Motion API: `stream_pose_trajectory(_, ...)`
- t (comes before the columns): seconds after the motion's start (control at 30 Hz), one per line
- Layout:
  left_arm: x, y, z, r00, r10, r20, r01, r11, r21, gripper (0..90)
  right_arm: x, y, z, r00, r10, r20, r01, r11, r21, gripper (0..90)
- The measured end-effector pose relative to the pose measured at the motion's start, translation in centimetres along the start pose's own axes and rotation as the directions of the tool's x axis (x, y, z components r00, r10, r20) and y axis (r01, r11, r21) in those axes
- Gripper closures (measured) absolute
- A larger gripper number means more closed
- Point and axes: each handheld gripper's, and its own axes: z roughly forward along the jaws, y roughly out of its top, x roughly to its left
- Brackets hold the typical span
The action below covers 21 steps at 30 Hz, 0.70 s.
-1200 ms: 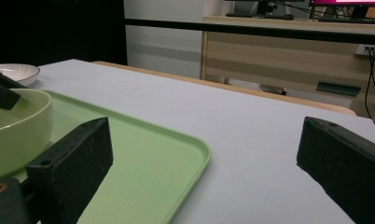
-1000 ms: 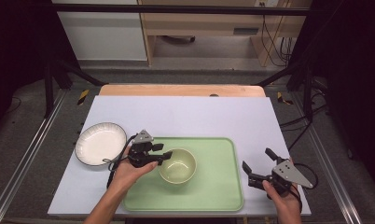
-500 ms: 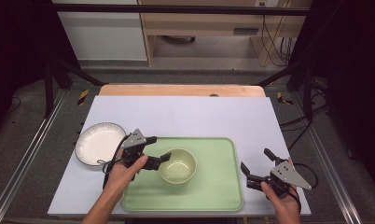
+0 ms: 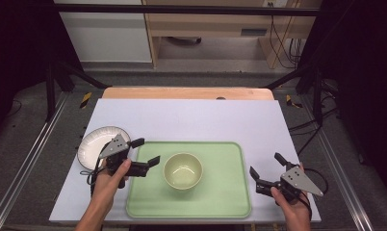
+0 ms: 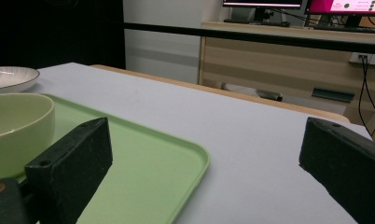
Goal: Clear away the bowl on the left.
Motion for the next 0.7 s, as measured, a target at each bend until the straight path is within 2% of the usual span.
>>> stream_pose_trajectory(0.2,1.0,-0.9,-1.5,0.9984,0.009,-0.056,-0.01,0.9999,-0.007,5.5,-0.1,0.0,-0.1,1.0,0.0,0.004,0.0,1.0,-0.007,2.7)
stream_pose_trajectory(0.43,2.2,-1.3,-3.1,0.992,0.019,-0.125,-0.023,0.9992,-0.033,5.3,0.0,0.1,-0.1,0.9999,-0.012,0.002,0.012,1.0,-0.009,2.9)
stream_pose_trajectory(0.53,2.4,-1.6,-3.6,0.9899,0.033,-0.138,-0.038,0.9986,-0.035,5.3,-0.1,0.1,-0.1,0.9999,-0.013,0.004,0.013,1.0,-0.007,3.0)
stream_pose_trajectory(0.63,2.9,-1.8,-4.4,0.9914,0.029,-0.127,-0.035,0.9984,-0.044,5.3,-0.1,0.1,-0.1,0.9999,-0.01,0.003,0.01,1.0,-0.003,3.7)
stream_pose_trajectory(0.7,3.2,-2.0,-4.9,0.9888,0.021,-0.147,-0.029,0.9982,-0.053,4.6,-0.1,0.0,-0.1,0.9999,-0.013,0.0,0.013,1.0,-0.003,3.8)
